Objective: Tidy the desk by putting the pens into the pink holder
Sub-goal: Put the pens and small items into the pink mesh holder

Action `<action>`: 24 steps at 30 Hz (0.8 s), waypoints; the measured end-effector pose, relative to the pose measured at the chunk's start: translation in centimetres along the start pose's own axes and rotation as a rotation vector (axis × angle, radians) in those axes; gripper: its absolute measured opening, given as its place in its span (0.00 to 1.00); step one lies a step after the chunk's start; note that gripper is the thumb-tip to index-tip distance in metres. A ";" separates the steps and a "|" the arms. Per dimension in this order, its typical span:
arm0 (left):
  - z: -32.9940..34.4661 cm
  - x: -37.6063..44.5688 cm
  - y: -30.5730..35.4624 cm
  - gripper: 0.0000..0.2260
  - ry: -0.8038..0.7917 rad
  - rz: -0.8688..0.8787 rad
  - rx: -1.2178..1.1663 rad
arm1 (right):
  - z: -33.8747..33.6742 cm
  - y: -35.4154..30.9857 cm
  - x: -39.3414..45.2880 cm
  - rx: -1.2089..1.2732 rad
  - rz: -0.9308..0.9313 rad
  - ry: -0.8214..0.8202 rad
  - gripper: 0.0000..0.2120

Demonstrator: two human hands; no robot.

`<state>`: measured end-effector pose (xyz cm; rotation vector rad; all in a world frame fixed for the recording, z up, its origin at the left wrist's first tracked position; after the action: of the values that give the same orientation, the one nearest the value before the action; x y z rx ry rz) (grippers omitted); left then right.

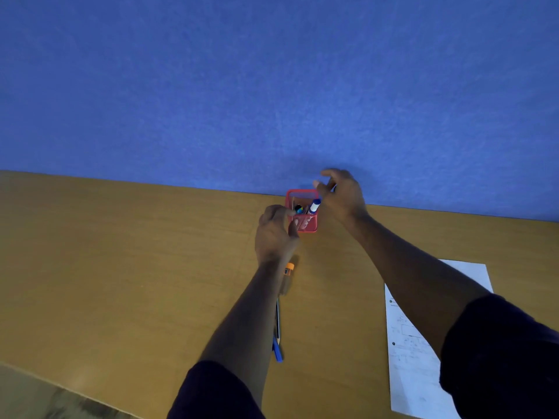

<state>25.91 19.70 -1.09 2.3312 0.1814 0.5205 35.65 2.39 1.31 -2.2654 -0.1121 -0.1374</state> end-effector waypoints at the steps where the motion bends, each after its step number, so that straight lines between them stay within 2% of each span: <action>1: -0.2 -0.5 -0.5 0.08 -0.001 -0.009 0.011 | -1.1 -0.4 -0.8 0.014 -0.050 0.111 0.12; 3: -0.3 -1.3 -1.6 0.05 -0.062 -0.024 0.070 | -2.5 -1.4 -2.9 0.019 -0.214 0.266 0.08; 5: 0.0 -2.1 -2.9 0.07 -0.221 -0.072 0.174 | -2.1 -2.3 -5.6 -0.013 -0.413 0.254 0.07; 8: 0.7 -3.6 -4.8 0.16 -0.566 -0.203 0.346 | 1.0 -2.6 -9.8 -0.138 -0.679 0.066 0.08; 10: 1.0 -4.4 -5.4 0.20 -0.701 -0.202 0.470 | 3.9 -2.2 -12.5 -0.273 -0.781 -0.149 0.09; 12: 1.3 -5.0 -5.3 0.21 -0.746 -0.162 0.564 | 5.9 -1.9 -14.7 -0.340 -0.764 -0.341 0.10; 14: 1.6 -5.6 -5.1 0.19 -0.742 -0.168 0.591 | 6.8 -1.7 -16.3 -0.356 -0.704 -0.443 0.09; 16: 1.7 -6.0 -5.2 0.20 -0.694 -0.275 0.500 | 7.8 -1.4 -17.5 -0.405 -0.619 -0.541 0.10; 19: 1.5 -6.3 -5.1 0.25 -0.588 -0.367 0.348 | 9.7 -0.5 -19.0 -0.577 -0.457 -0.694 0.19; 21: 1.2 -6.5 -5.2 0.23 -0.496 -0.392 0.252 | 10.7 0.0 -19.9 -0.603 -0.334 -0.720 0.24; 24: 0.1 -6.2 -4.6 0.18 -0.378 -0.393 0.175 | 11.4 0.5 -20.6 -0.592 -0.164 -0.700 0.24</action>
<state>20.45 21.23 -6.27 2.4267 0.5059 -0.1353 16.00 10.08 -9.19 -2.7901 -0.7042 0.6209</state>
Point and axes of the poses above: each hand's wrist, its own x-axis towards the middle knuckle, its own z-axis out of the palm, y = z × x, the point moved 7 cm from there along x, towards the middle knuckle, and after that the axes turned 6 degrees about -x, right-handed, at the moved point
